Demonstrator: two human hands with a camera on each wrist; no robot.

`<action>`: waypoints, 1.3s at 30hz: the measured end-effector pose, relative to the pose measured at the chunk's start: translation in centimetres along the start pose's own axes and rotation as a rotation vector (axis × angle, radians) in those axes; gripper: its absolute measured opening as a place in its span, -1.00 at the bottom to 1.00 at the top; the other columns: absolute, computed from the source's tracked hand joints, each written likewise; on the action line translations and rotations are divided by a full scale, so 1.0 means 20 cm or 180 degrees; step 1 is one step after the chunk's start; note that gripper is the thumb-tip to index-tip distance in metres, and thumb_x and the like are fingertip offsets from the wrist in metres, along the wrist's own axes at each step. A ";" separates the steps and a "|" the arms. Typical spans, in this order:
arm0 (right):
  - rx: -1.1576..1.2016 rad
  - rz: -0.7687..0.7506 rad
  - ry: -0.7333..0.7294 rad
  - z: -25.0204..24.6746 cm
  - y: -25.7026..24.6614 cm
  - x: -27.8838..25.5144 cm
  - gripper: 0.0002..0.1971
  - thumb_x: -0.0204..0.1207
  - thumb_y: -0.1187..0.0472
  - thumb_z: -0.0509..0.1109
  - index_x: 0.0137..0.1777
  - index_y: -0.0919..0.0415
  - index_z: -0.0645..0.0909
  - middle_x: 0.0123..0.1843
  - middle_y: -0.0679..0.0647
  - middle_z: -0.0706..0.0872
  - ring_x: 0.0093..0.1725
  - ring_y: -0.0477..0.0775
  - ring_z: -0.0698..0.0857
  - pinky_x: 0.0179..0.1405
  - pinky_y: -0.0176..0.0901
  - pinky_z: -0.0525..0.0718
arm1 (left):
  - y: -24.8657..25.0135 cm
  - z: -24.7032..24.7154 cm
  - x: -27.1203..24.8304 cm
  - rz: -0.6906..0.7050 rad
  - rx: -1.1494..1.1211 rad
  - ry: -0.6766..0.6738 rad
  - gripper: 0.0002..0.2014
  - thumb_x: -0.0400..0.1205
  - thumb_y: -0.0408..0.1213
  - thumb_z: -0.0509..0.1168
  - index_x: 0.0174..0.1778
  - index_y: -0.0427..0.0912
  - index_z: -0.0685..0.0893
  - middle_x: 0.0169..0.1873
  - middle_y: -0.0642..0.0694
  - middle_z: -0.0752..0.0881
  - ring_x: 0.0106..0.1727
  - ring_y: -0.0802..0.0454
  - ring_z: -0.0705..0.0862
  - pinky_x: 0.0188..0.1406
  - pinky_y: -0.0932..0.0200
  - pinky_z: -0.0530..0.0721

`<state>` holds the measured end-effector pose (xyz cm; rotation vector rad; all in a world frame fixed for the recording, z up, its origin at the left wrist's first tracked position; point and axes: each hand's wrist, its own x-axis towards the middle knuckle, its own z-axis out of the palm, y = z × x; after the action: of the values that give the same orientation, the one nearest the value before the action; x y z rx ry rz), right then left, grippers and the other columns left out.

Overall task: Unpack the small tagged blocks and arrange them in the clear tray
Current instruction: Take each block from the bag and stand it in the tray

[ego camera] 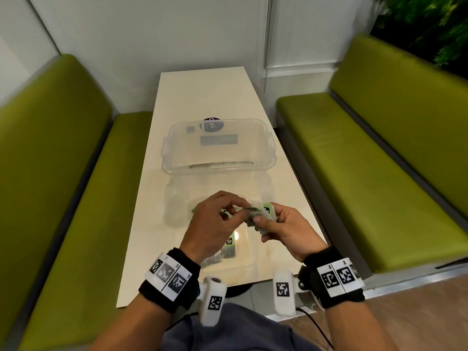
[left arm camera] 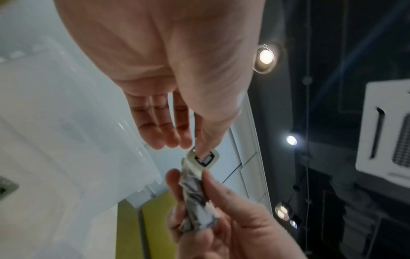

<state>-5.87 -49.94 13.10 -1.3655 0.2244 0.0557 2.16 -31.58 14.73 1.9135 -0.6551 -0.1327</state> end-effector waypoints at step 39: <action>-0.0767 -0.0196 0.0267 0.01 0.00 0.02 -0.58 0.55 -0.12 0.43 0.00 0.29 0.79 -0.28 0.22 0.66 -0.36 0.08 0.47 -0.36 -0.17 0.52 | 0.03 -0.08 0.16 -0.0417 0.0344 -0.1164 -0.86 0.66 -0.19 0.50 0.12 0.08 0.84 -0.13 0.10 0.85 -0.04 0.14 0.84 0.17 -0.12 0.80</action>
<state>-5.55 -49.83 13.12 -1.6158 0.2520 -0.0271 5.15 -32.08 16.59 2.0565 -0.7906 -0.5499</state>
